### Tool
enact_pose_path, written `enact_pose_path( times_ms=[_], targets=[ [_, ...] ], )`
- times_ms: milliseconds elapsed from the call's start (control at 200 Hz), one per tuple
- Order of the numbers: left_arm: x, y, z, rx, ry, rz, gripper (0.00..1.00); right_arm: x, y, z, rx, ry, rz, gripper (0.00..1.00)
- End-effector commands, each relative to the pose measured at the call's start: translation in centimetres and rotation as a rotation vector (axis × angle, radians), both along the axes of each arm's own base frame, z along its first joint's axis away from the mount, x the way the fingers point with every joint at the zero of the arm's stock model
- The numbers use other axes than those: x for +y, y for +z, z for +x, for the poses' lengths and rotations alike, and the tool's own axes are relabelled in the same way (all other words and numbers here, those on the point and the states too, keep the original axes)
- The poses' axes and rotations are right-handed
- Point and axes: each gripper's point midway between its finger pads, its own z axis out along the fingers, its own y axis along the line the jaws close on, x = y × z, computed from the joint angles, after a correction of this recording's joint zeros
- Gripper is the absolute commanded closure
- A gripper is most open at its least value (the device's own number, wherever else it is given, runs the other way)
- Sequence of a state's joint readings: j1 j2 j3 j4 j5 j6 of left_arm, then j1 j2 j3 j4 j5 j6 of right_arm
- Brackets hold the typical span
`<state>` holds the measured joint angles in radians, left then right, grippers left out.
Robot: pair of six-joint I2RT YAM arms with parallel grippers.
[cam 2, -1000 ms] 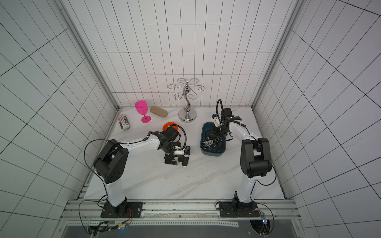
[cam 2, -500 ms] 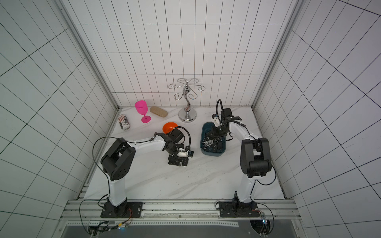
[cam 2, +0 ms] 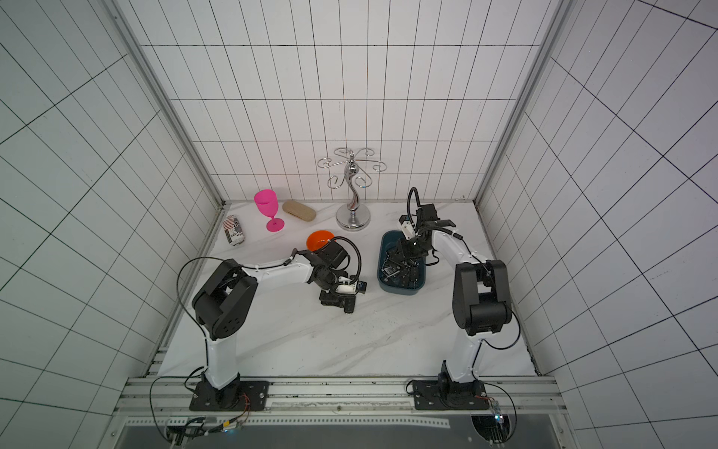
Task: Place the car key into the storage box
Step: Place the car key in the storage box, then pick up the car key from the center of the board.
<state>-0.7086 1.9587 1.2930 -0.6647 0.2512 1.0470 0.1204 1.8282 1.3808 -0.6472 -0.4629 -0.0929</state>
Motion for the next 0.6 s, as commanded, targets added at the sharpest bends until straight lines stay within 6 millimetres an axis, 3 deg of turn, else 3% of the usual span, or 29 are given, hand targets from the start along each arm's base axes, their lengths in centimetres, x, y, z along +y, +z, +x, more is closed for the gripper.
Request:
enact_pose_path(
  times_ms=[0,185,470,595],
  targets=[
    [0.1,0.3,0.2,-0.036,0.004,-0.014,0.28,0.2,0.7,-0.4,-0.012,0.024,0.012,0.62],
    [-0.9,3.1,1.6,-0.129,0.03,-0.095,0.28,1.5,2.1,-0.9,-0.02,0.055,0.092,0.61],
    [-2.7,9.9,4.6,-0.286,0.123,-0.263,0.29,5.8,5.1,-2.8,0.059,0.156,0.422,0.64],
    [-3.6,11.4,6.3,-0.334,0.17,-0.31,0.29,7.5,6.4,-3.9,0.1,0.209,0.553,0.64]
  ],
)
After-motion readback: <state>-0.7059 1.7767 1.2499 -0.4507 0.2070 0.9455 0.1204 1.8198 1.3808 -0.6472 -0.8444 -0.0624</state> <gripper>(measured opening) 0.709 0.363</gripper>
